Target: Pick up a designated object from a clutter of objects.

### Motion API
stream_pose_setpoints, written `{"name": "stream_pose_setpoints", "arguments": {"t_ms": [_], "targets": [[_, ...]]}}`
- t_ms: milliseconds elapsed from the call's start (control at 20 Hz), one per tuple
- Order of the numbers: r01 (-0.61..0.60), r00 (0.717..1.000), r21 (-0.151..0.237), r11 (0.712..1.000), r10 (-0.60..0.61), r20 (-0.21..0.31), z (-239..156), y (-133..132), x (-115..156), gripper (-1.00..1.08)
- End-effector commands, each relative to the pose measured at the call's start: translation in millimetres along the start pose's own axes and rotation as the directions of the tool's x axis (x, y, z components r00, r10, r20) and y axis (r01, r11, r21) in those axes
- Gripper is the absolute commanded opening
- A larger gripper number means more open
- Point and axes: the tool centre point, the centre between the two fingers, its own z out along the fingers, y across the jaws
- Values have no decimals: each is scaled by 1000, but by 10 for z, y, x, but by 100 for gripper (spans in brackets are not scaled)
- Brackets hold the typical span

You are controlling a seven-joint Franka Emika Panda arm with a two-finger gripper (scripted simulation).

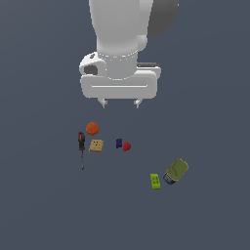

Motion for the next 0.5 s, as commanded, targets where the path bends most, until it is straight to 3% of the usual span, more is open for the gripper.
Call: {"name": "stream_pose_setpoints", "arguments": {"t_ms": [0, 450], "targets": [[0, 1000, 0, 1000, 0, 0, 0, 0, 0, 100], [5, 999, -7, 1000, -5, -36, -112, 86, 37, 100]]}}
